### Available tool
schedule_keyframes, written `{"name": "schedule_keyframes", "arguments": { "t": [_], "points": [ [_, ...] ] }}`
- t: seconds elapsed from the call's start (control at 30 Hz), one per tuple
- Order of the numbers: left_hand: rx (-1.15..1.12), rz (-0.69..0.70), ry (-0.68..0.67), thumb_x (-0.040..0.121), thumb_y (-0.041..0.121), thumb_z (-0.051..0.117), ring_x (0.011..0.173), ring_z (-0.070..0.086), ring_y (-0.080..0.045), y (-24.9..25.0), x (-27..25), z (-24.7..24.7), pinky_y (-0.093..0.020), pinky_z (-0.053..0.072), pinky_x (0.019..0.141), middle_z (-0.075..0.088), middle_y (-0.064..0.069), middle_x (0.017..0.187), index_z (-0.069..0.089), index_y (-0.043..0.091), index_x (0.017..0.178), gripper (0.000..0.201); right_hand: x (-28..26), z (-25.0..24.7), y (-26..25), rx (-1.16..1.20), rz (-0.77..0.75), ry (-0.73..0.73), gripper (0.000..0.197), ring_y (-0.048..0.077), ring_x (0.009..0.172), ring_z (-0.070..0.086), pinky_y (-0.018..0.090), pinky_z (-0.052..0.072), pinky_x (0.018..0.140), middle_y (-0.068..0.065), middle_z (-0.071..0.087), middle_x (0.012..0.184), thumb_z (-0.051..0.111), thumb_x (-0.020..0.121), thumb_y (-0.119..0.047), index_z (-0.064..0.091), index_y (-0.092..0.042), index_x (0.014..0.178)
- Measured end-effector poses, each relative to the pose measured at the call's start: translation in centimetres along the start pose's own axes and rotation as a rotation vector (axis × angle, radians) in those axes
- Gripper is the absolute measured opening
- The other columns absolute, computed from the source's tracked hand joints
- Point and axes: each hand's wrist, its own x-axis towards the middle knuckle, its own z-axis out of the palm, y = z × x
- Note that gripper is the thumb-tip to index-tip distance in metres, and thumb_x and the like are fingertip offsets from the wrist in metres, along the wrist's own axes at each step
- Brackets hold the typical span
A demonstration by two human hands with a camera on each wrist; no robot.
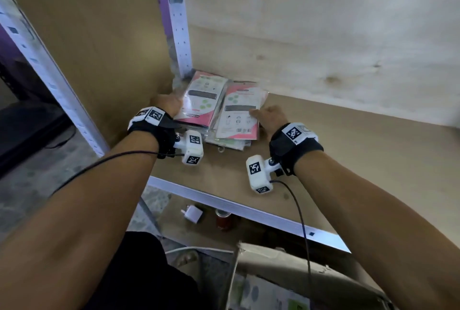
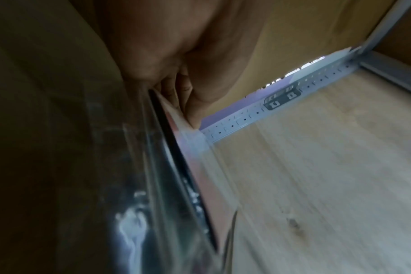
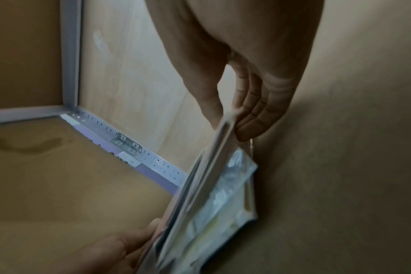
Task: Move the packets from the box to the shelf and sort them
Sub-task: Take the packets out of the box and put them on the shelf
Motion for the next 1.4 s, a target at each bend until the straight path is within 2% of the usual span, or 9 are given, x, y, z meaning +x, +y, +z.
{"name": "schedule_keyframes", "arguments": {
  "t": [0.1, 0.2, 0.3, 0.47, 0.73, 0.97, 1.1, 1.3, 1.4],
  "points": [
    [-0.021, 0.064, -0.021, 0.095, 0.020, 0.063, 0.120, 0.062, -0.031, 0.2, 0.1, 0.3, -0.034, 0.048, 0.098, 0.066, -0.015, 0.129, 0.068, 0.003, 0.124, 0.034, -0.5, 0.1, -0.5, -0.092, -0.041, -0.060, 0.022, 0.039, 0.097, 0.071, 0.055, 0.056, 0.090, 0.024, 0.073, 0.102, 0.068, 0.089, -0.021, 0.061, -0.005, 0.075],
    [0.063, 0.108, -0.061, 0.096, 0.043, 0.057, 0.105, 0.063, -0.030, 0.6, -1.1, -0.2, -0.029, 0.041, 0.081, 0.067, -0.015, 0.125, 0.071, 0.005, 0.117, 0.046, -2.2, -0.4, -0.7, -0.060, -0.031, -0.067, 0.020, 0.029, 0.078, 0.068, 0.038, 0.058, 0.071, 0.018, 0.072, 0.094, 0.060, 0.094, -0.019, 0.061, -0.010, 0.077],
    [0.148, 0.144, -0.090, 0.096, 0.054, 0.050, 0.116, 0.061, -0.037, 0.6, -2.6, -1.0, -0.030, 0.038, 0.084, 0.064, -0.024, 0.128, 0.067, 0.000, 0.121, 0.062, -4.0, -1.7, -0.5, -0.008, 0.017, -0.134, 0.019, 0.016, 0.059, 0.049, 0.026, 0.046, 0.055, 0.007, 0.053, 0.076, 0.055, 0.099, -0.016, 0.056, -0.014, 0.080],
    [0.213, 0.370, -0.073, 0.097, 0.036, 0.056, 0.118, 0.061, -0.029, 0.9, -7.7, -2.2, -0.023, 0.036, 0.085, 0.063, -0.010, 0.135, 0.058, 0.021, 0.139, 0.044, -9.1, -4.3, -0.9, -0.015, -0.019, -0.169, 0.006, 0.017, 0.063, 0.053, 0.026, 0.048, 0.060, 0.009, 0.059, 0.084, 0.054, 0.100, -0.012, 0.058, -0.011, 0.095],
    [0.041, 0.538, -0.092, 0.092, 0.019, 0.067, 0.105, 0.067, -0.023, -0.8, -20.3, 0.1, -0.027, 0.048, 0.095, 0.074, -0.008, 0.110, 0.075, 0.008, 0.103, 0.018, -20.7, -6.8, 3.2, -0.019, -0.100, -0.254, 0.006, 0.019, 0.055, 0.044, 0.022, 0.034, 0.048, 0.014, 0.053, 0.072, 0.051, 0.099, 0.000, 0.054, -0.004, 0.096],
    [0.000, 0.489, -0.261, 0.093, 0.030, 0.064, 0.090, 0.071, -0.032, -4.5, -30.7, 3.4, -0.039, 0.056, 0.087, 0.075, -0.012, 0.092, 0.073, 0.012, 0.088, 0.020, -29.4, -12.0, 8.5, -0.211, -0.140, -0.206, 0.002, 0.021, 0.057, 0.053, 0.023, 0.044, 0.050, 0.014, 0.059, 0.073, 0.055, 0.098, -0.007, 0.055, -0.005, 0.098],
    [0.095, 0.457, -0.436, 0.091, 0.040, 0.062, 0.080, 0.073, -0.024, -7.3, -35.6, 5.9, -0.031, 0.056, 0.078, 0.076, -0.001, 0.077, 0.067, 0.020, 0.071, 0.029, -32.0, -13.8, 13.4, -0.431, -0.073, -0.259, 0.009, 0.021, 0.066, 0.063, 0.032, 0.055, 0.066, 0.010, 0.069, 0.080, 0.056, 0.097, -0.007, 0.064, -0.003, 0.097],
    [0.222, 0.271, -0.749, 0.100, 0.018, 0.054, 0.053, 0.060, -0.009, -13.4, -38.8, 11.3, -0.020, 0.050, 0.055, 0.065, -0.002, 0.070, 0.063, 0.014, 0.072, 0.029, -32.4, -14.4, 19.4, -0.696, 0.016, -0.377, 0.015, 0.013, 0.064, 0.065, 0.025, 0.055, 0.059, 0.005, 0.069, 0.081, 0.052, 0.098, -0.007, 0.063, -0.010, 0.088],
    [0.332, 0.214, -0.852, 0.098, 0.022, 0.057, 0.065, 0.067, -0.017, -15.5, -39.1, 13.6, -0.026, 0.056, 0.066, 0.070, -0.006, 0.080, 0.071, 0.008, 0.083, 0.025, -31.2, -14.1, 22.4, -0.722, 0.094, -0.423, 0.015, 0.021, 0.069, 0.066, 0.039, 0.059, 0.076, 0.012, 0.069, 0.086, 0.049, 0.099, -0.004, 0.062, -0.008, 0.091]
  ]
}}
